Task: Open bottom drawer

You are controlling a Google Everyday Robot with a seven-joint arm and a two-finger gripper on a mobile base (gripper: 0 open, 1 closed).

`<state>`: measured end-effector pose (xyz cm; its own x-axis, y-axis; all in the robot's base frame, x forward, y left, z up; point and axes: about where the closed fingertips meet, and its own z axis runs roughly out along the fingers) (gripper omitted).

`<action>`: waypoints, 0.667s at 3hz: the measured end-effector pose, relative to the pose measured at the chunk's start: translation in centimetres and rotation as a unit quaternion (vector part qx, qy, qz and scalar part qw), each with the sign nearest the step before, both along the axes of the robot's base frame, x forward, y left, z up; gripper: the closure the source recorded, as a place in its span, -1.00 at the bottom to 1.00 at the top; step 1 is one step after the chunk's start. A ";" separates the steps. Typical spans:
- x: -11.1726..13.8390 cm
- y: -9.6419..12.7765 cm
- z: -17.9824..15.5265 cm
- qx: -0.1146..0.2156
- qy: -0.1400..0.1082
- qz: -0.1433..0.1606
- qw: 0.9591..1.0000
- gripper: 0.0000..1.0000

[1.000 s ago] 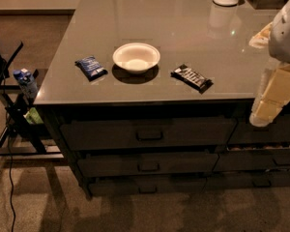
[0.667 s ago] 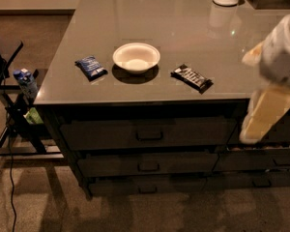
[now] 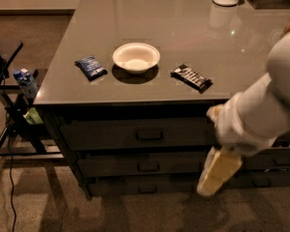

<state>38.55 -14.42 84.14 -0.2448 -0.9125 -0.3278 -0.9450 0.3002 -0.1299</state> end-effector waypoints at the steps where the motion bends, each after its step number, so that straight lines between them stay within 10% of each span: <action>1: -1.8 -0.3 -3.1 -0.009 0.029 0.001 1.000 -1.00; 2: -1.8 -0.3 -3.1 -0.009 0.029 0.001 1.000 -1.00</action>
Offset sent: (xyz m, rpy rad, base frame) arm -0.0170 -0.0022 -0.0311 -0.0173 0.0563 0.0027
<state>36.79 -14.70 81.00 -0.2607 -0.9189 -0.2962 -0.9519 0.2957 -0.0796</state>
